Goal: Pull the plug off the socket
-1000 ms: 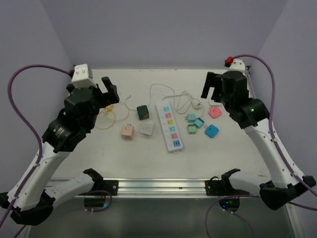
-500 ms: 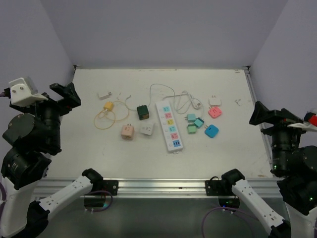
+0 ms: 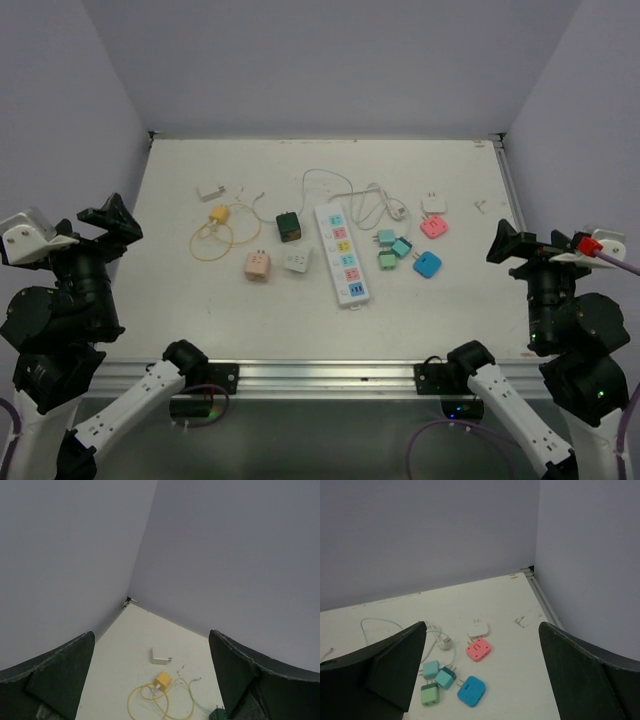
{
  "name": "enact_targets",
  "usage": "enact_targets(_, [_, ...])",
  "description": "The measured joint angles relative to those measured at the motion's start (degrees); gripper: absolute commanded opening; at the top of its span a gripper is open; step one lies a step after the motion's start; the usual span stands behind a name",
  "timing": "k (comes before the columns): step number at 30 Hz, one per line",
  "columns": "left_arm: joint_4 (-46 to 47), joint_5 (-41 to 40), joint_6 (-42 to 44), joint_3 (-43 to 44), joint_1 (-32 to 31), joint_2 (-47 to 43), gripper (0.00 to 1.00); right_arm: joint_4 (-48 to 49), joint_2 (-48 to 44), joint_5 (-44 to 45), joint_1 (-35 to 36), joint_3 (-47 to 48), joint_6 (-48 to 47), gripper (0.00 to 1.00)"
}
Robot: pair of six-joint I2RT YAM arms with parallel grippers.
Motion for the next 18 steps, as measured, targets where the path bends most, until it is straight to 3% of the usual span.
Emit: enact_targets(18, [3.76, -4.55, -0.20, -2.80, 0.00, -1.88, 1.00, 6.40, 0.20, -3.91, 0.00, -5.03, -3.45, 0.99])
